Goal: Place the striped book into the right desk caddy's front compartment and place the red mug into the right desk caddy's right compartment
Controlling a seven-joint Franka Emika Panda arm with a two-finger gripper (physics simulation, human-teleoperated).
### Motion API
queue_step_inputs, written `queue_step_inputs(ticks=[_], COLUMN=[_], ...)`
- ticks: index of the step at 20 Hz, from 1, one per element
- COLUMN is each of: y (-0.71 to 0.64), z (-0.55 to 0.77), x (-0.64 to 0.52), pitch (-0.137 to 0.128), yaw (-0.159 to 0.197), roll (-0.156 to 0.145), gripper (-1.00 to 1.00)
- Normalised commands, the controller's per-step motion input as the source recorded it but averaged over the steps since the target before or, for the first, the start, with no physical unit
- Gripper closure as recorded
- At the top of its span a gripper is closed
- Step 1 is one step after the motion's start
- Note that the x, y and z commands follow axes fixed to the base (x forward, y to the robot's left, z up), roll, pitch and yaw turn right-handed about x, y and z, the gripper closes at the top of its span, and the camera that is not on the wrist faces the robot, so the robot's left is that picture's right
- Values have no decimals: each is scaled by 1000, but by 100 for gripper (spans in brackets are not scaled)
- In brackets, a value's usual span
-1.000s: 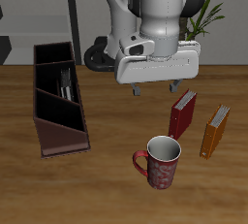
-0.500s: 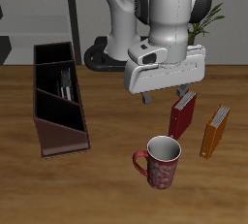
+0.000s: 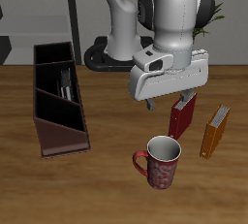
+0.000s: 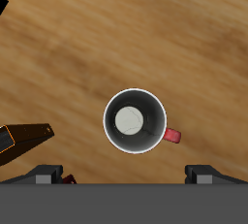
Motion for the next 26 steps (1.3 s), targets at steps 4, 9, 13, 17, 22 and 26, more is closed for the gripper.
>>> queue_step_inputs(ticks=[4, 9, 13, 17, 22, 26], y=[108, 188, 211, 254, 205, 70], z=[-40, -100, -62, -159, -346, -313], x=[126, 229, 79, 106, 58, 11], pitch=[15, 18, 4, 20, 40, 40], yaw=[-19, -43, -49, -33, -10, 13], roll=[1, 1, 13, 12, 28, 1], gripper=[-100, -100, -100, -100, -100, -100])
